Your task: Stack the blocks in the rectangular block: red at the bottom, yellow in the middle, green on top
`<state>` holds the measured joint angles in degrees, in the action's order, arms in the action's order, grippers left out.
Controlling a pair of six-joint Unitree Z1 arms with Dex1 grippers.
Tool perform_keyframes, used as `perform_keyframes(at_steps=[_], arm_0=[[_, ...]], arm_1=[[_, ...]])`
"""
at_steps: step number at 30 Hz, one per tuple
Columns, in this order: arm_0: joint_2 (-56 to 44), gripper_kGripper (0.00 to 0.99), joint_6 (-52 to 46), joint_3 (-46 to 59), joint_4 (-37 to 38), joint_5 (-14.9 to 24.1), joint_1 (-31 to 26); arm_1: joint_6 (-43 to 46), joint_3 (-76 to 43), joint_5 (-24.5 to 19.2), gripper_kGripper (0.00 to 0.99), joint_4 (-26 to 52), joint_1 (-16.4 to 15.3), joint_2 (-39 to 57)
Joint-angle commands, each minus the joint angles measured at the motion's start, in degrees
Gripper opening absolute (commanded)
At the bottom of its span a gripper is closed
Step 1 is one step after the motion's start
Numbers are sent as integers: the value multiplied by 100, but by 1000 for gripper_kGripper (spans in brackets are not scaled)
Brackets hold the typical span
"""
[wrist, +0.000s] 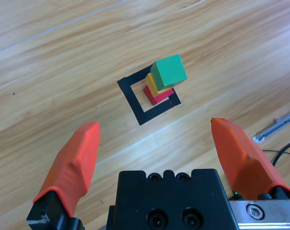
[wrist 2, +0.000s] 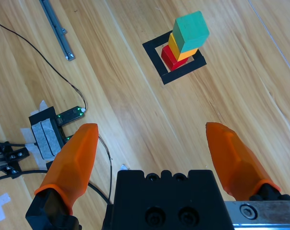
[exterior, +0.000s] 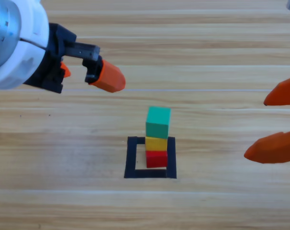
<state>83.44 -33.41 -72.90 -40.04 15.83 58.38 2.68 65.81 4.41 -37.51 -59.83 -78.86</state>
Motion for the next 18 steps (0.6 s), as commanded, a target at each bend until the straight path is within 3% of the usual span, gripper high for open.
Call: perform_keyframes(at_steps=[1, 18], arm_0=[[146, 990, 19, 100, 93, 61, 86], [181, 990, -7, 285, 216, 96, 86]], arm_1=[[75, -104, -19, 990, -117, 120, -25], [93, -192, -19, 990, -117, 120, -42]])
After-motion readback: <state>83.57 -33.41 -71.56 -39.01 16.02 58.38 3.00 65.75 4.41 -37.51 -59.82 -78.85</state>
